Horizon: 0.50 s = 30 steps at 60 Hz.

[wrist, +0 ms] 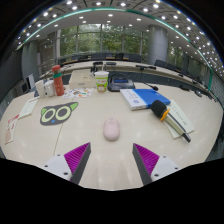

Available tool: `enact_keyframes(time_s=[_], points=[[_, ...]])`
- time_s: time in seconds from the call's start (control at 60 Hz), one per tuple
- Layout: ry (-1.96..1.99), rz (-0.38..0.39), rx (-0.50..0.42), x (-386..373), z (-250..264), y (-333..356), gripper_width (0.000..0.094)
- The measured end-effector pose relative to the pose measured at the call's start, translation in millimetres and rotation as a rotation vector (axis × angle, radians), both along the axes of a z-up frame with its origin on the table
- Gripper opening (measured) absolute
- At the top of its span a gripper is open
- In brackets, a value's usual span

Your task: Arrange mouse

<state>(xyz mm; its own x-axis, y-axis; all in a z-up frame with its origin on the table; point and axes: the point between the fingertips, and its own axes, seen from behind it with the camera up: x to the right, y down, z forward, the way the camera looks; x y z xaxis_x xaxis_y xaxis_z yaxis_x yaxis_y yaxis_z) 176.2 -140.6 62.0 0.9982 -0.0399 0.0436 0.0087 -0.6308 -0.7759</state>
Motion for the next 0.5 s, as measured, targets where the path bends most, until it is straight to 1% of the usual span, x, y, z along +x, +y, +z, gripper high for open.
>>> enact_keyframes(time_s=[0.15, 0.267, 0.317, 0.383, 0.4, 0.45, 0.467, 0.5], points=[[0.02, 0.019, -0.01, 4.9, -35.1, 69.7, 0.084], [0.028, 0.029, -0.036, 5.0, -60.0, 104.8, 0.0831], [0.034, 0.036, -0.043, 4.6, -67.9, 115.5, 0.0813], [0.041, 0.042, -0.053, 3.6, -75.3, 124.3, 0.0755], [0.034, 0.042, -0.044, 4.8, -74.3, 127.5, 0.0739], [0.02, 0.056, -0.039, 4.3, -74.5, 132.8, 0.0668], [0.019, 0.06, -0.034, 3.4, -73.9, 134.8, 0.0632], [0.02, 0.061, -0.036, 3.2, -74.7, 136.5, 0.0525]])
